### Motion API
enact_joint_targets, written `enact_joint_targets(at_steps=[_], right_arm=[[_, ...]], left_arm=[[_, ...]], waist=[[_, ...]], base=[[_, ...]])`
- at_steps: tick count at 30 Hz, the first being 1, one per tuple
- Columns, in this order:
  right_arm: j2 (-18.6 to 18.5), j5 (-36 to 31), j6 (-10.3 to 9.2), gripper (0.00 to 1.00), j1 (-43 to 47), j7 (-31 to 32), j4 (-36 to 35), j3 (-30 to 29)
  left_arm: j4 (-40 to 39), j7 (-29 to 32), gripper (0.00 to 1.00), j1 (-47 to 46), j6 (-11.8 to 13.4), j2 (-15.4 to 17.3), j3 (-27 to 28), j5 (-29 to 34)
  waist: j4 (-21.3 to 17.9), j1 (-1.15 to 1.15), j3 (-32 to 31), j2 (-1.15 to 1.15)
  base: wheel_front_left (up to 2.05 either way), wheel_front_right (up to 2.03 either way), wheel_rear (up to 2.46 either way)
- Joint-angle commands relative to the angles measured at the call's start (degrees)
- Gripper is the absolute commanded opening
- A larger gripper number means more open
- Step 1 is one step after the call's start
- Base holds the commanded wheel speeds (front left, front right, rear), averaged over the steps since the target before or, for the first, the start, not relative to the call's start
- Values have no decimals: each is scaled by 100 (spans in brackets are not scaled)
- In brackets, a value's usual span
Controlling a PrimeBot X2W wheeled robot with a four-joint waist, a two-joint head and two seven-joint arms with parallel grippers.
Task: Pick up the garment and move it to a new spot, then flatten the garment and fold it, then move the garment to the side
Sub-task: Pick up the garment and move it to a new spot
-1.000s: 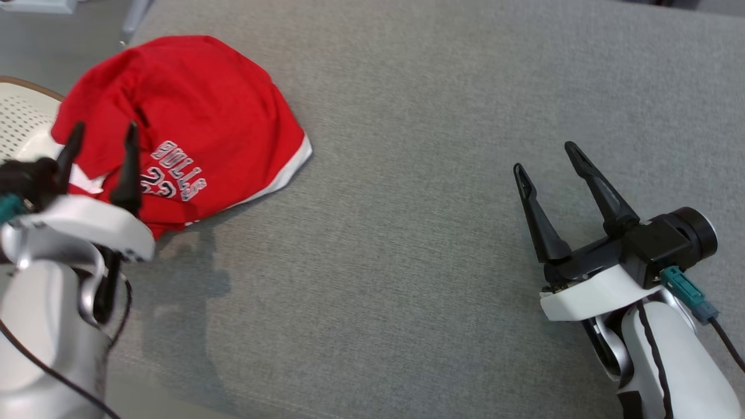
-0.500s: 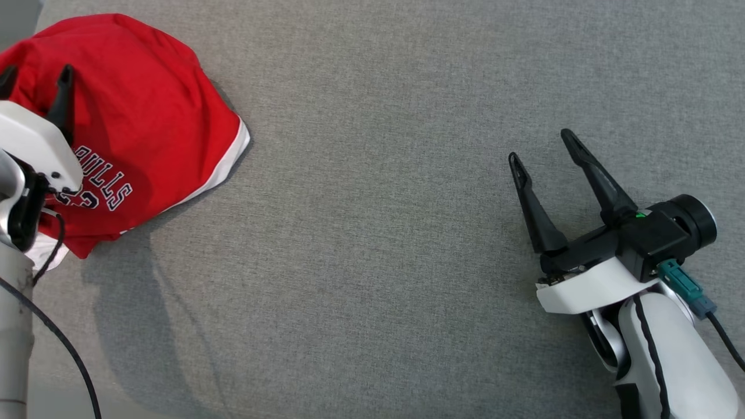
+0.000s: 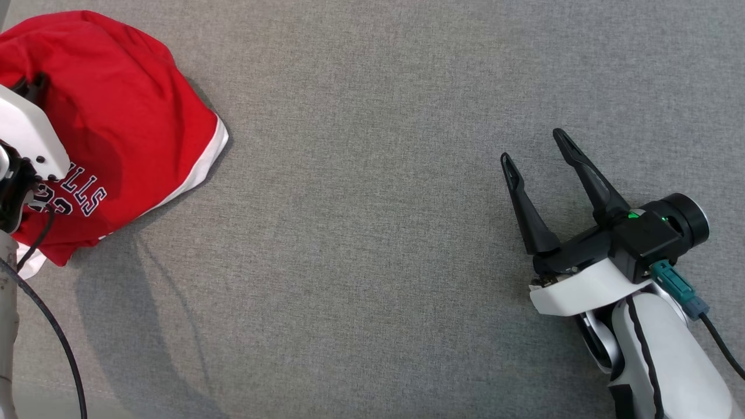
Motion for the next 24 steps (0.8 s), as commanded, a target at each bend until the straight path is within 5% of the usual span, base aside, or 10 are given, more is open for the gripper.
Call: enact_joint_targets(at_steps=[1,16,24], right_arm=[[-12,-13,-2,100,-11,-10,9,-5],[120,119,-2,100,127,-10,151,-59],[211,186,-2,100,276,-10,241,-234]], left_arm=[[54,19,0,-101,-23,37,-14,-32],[-277,-1299,0,-288,415,165,133,-2],[-1278,-1837,0,-195,251,-12,-22,-48]], waist=[[-7,0,-8,0],[-2,0,-657,0],[-16,0,-1274,0]], base=[[0,0,0],[0,0,0],[0,0,0]])
